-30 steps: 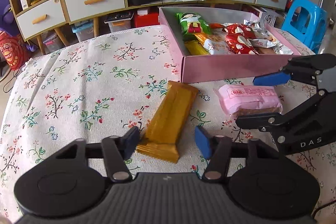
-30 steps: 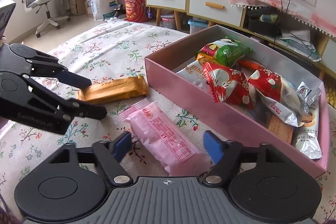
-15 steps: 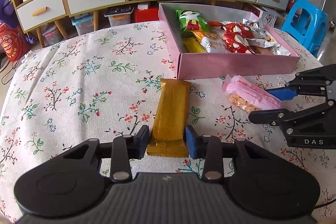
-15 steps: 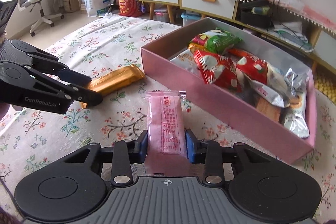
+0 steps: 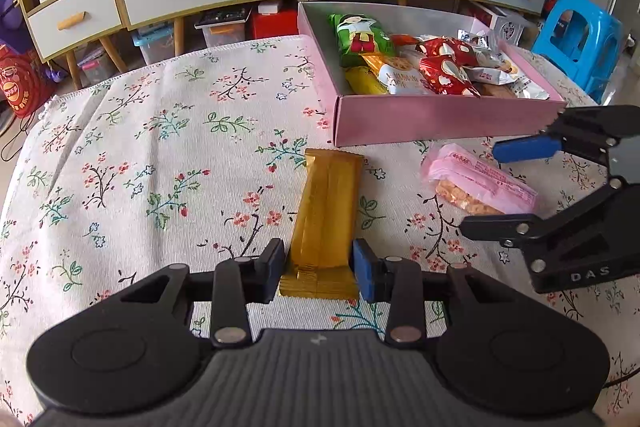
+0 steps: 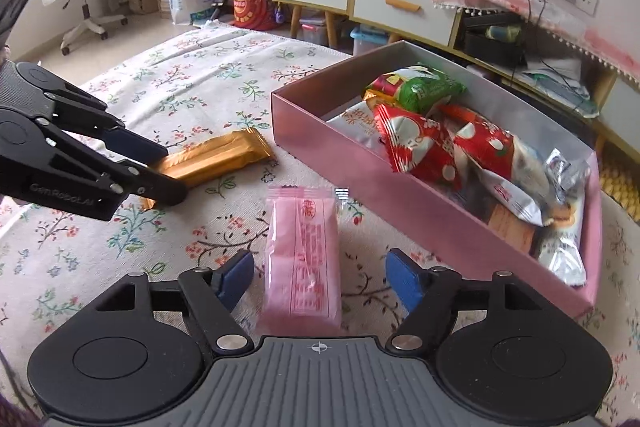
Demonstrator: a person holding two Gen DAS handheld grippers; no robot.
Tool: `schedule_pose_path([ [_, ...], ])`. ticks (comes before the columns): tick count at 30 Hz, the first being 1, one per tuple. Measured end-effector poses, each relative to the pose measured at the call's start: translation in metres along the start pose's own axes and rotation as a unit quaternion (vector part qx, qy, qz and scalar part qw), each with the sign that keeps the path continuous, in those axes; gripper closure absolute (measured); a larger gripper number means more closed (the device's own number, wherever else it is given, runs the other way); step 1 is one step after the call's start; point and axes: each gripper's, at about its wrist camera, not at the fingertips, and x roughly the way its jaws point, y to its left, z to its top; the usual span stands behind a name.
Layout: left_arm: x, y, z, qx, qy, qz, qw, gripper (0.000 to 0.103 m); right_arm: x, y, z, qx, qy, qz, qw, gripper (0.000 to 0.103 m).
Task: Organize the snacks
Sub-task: 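Carry gold wafer bar and pink candy packet into the pink box and release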
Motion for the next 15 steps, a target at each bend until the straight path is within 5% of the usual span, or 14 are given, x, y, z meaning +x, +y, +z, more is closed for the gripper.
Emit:
schedule_pose_path([
  [7,0.001,0.0,-0.001,-0.001,-0.006,0.004,1.0,0.063,0.01,0.005,0.01,-0.007,-0.006,0.001,1.0,0.034],
  [11,0.002,0.002,-0.001,-0.008,-0.008,0.006,0.9999,0.06,0.009,0.008,0.012,-0.001,-0.007,0.013,1.0,0.064],
  [15,0.001,0.002,0.0,-0.012,-0.006,0.008,0.9999,0.067,0.007,0.013,0.013,-0.009,-0.003,0.01,1.0,0.071],
])
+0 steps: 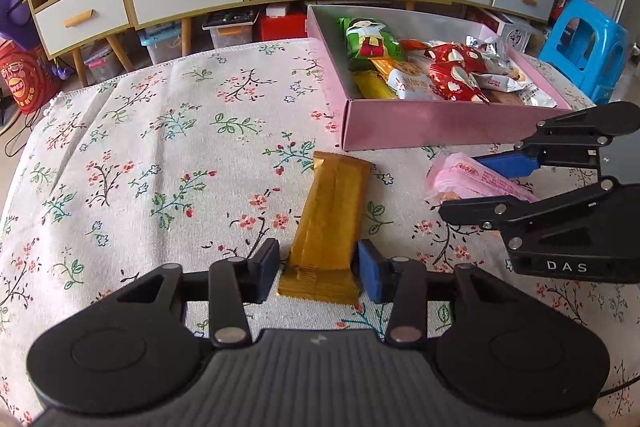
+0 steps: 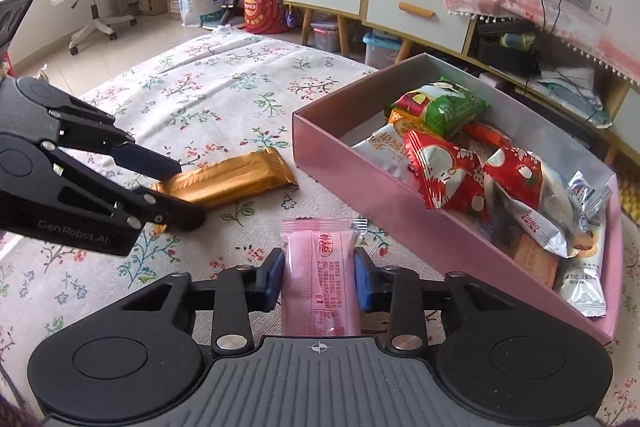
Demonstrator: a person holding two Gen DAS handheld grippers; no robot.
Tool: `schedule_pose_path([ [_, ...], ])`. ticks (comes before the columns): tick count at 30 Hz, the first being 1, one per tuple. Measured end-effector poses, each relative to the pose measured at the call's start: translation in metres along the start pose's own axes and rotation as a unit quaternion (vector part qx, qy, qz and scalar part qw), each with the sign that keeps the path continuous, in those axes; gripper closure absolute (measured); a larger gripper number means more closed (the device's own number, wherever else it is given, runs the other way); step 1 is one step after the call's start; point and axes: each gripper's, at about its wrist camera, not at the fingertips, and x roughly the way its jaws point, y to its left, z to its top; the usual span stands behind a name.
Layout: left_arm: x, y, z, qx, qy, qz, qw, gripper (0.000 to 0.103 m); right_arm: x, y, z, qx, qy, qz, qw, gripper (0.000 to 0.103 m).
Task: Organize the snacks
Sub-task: 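Carry gold wafer bar and pink candy packet into the pink box and release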
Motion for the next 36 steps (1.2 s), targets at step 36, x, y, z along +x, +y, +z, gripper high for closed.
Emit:
schedule_pose_path([
  [36,-0.002,-0.004,-0.006,-0.013,-0.005,-0.015,0.9998,0.055,-0.03,-0.007,-0.032,0.065,0.04,0.006,0.997,0.05],
])
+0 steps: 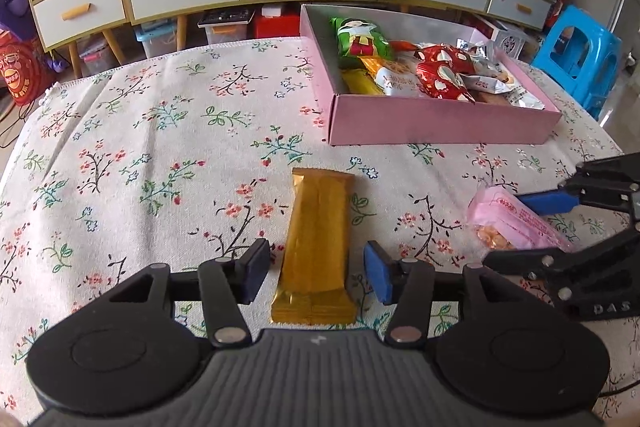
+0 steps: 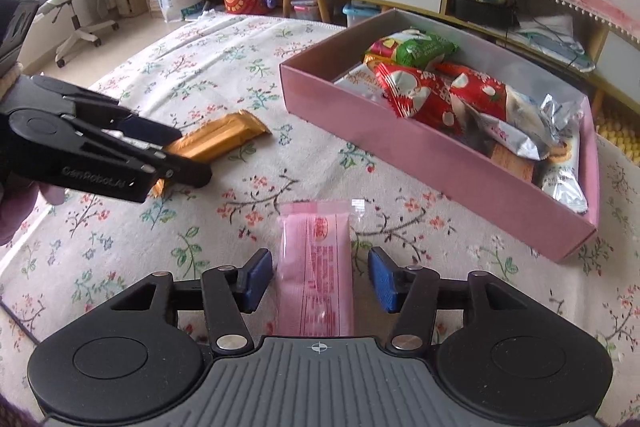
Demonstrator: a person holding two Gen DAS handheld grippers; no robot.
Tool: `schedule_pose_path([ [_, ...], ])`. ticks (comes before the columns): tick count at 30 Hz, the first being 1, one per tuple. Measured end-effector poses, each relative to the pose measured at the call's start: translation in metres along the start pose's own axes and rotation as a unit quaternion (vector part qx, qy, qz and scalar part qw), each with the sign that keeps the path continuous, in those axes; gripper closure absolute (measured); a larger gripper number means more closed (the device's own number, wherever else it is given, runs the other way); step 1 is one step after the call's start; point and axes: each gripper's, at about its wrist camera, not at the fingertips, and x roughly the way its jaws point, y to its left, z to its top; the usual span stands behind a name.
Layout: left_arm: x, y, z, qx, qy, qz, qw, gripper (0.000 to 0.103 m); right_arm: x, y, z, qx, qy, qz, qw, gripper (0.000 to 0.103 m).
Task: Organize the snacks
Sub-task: 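Carry gold wafer bar and pink candy packet into the pink box and release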
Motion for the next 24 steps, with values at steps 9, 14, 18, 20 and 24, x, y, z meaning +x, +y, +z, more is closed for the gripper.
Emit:
schedule_pose_path([
  [9,0.0,0.0,0.004,-0.018,0.005,0.016,0.9997,0.072,-0.01,0.003,-0.007,-0.007,0.022,-0.001,1.0,0.07],
  [14,-0.002,0.002,0.005,-0.043,0.016,0.014,0.9988,0.077,-0.011,0.003,-0.006,0.009,0.021,-0.002,1.0,0.072],
  [18,-0.004,0.004,0.006,-0.064,0.023,0.005,0.9977,0.077,-0.013,-0.003,-0.005,0.031,0.015,0.007,0.999,0.072],
  [20,-0.005,0.004,0.007,-0.071,0.025,0.001,0.9972,0.077,-0.015,-0.007,-0.002,0.042,0.009,0.011,0.999,0.072],
  [24,-0.009,0.005,0.01,-0.08,0.018,-0.007,0.9966,0.077,-0.022,-0.015,0.007,0.069,-0.009,0.02,0.997,0.072],
])
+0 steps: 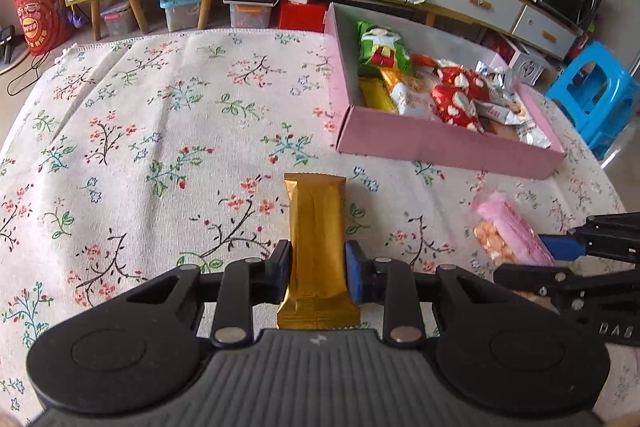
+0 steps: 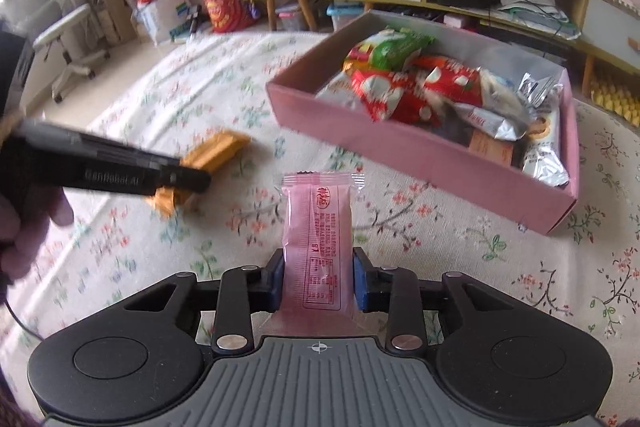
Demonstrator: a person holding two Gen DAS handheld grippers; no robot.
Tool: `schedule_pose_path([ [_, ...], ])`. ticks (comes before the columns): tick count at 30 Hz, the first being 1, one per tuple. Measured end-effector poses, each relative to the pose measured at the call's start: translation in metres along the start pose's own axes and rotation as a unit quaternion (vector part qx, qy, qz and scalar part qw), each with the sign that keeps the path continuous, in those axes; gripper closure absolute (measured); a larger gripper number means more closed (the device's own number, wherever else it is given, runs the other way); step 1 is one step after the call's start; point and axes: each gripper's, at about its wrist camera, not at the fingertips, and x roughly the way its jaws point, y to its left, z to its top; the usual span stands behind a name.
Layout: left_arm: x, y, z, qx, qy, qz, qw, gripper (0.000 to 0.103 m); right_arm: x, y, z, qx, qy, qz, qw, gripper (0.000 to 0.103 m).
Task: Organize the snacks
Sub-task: 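Carry gold wafer bar and pink candy packet into the pink box and release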
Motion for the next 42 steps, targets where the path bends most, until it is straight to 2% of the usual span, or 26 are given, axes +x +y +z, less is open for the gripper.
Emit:
schedule_pose_path([
  [12,-0.015,-0.011,0.014,-0.02,-0.022,-0.006,0.9995,0.077,-0.023,-0.021,0.029,0.048,-0.039,0.005,0.998,0.072],
  [21,-0.018,-0.024,0.031,-0.025,-0.044,-0.003,0.9987,0.077,-0.033,-0.046,0.044,0.068,-0.056,-0.02,0.996,0.072],
  [27,-0.006,-0.048,0.06,0.002,-0.062,-0.009,0.9981,0.077,-0.035,-0.074,0.062,0.093,-0.066,-0.047,0.992,0.072],
  [36,0.031,-0.084,0.1,0.0,-0.074,-0.038,0.9965,0.077,-0.013,-0.117,0.086,0.131,-0.067,-0.065,0.987,0.072],
  [42,0.048,-0.095,0.108,0.018,-0.077,-0.038,0.9962,0.077,0.005,-0.131,0.094,0.139,-0.064,-0.077,0.985,0.071],
])
